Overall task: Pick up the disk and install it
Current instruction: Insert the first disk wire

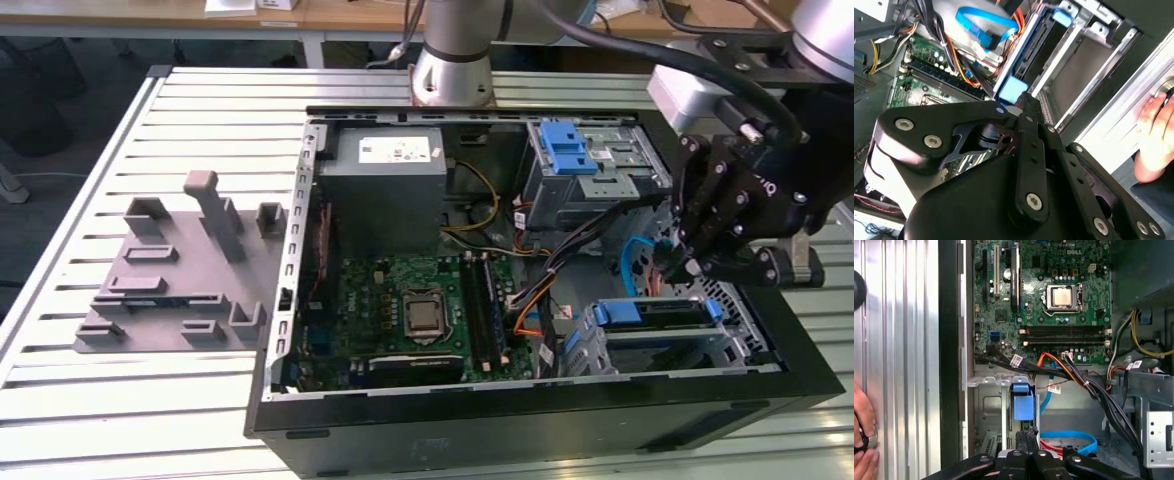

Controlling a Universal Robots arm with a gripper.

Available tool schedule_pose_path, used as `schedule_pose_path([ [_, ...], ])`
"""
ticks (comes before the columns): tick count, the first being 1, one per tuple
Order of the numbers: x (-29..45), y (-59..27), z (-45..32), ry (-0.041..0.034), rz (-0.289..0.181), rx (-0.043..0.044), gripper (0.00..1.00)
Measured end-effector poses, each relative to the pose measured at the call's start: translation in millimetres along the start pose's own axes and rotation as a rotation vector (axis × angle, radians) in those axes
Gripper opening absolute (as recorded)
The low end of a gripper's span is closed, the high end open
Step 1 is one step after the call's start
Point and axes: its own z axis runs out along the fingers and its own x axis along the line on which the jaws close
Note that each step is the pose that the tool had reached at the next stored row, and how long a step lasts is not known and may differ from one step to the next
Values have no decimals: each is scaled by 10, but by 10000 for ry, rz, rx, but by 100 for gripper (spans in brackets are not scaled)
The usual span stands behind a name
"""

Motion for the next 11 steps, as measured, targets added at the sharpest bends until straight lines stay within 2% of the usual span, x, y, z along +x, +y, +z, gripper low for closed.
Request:
schedule_pose_path([
  [7, -6, -220, 6, 1, 0, -8, 11],
  [11, -8, -279, 22, 1, 19, -19, 11],
])
